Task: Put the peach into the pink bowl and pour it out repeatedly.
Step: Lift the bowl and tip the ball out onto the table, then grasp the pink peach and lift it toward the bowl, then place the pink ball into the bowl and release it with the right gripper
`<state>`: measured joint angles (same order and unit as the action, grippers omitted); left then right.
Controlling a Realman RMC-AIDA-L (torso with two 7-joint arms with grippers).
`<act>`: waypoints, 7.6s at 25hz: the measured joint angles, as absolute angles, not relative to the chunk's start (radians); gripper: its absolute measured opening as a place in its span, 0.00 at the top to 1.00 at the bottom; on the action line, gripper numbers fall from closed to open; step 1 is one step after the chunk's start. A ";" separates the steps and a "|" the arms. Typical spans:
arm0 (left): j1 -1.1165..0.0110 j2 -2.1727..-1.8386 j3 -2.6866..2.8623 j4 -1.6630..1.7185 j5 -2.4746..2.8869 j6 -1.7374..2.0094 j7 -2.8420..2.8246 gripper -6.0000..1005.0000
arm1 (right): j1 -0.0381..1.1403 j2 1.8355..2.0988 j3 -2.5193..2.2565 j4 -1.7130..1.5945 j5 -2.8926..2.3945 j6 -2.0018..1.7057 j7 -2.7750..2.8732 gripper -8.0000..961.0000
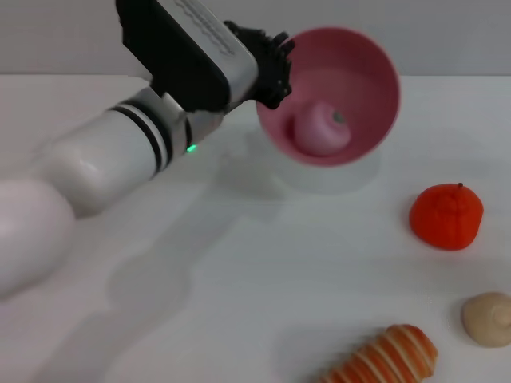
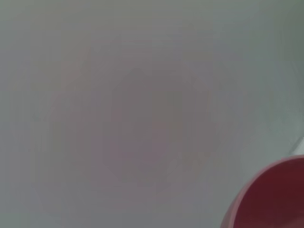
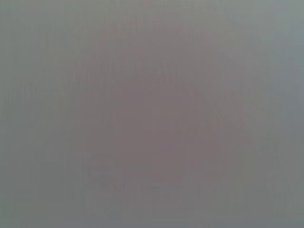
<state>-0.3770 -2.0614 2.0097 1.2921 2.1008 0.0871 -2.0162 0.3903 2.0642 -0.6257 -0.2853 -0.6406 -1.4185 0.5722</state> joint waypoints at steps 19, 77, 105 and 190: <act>-0.368 -2.067 2.394 1.113 2.172 -0.728 -1.902 0.93 | 0.408 2.064 -0.625 -0.285 -0.638 -1.402 0.574 0.52; -0.391 -2.068 2.443 1.041 2.174 -0.896 -1.945 0.93 | 0.428 2.063 -0.624 -0.285 -0.638 -1.368 0.567 0.52; -0.626 -2.053 1.442 0.979 1.898 0.603 -2.168 0.92 | 0.482 2.032 -0.786 -1.144 -1.627 -1.934 1.661 0.52; -0.680 -2.052 1.326 0.931 2.235 0.984 -2.426 0.91 | 0.640 2.074 -1.044 -0.947 -1.829 -1.345 1.708 0.83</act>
<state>-0.6797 -2.0519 1.3264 0.9313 2.2352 0.9838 -2.4259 0.6397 2.0745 -1.0443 -0.9468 -1.8292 -1.3450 1.7080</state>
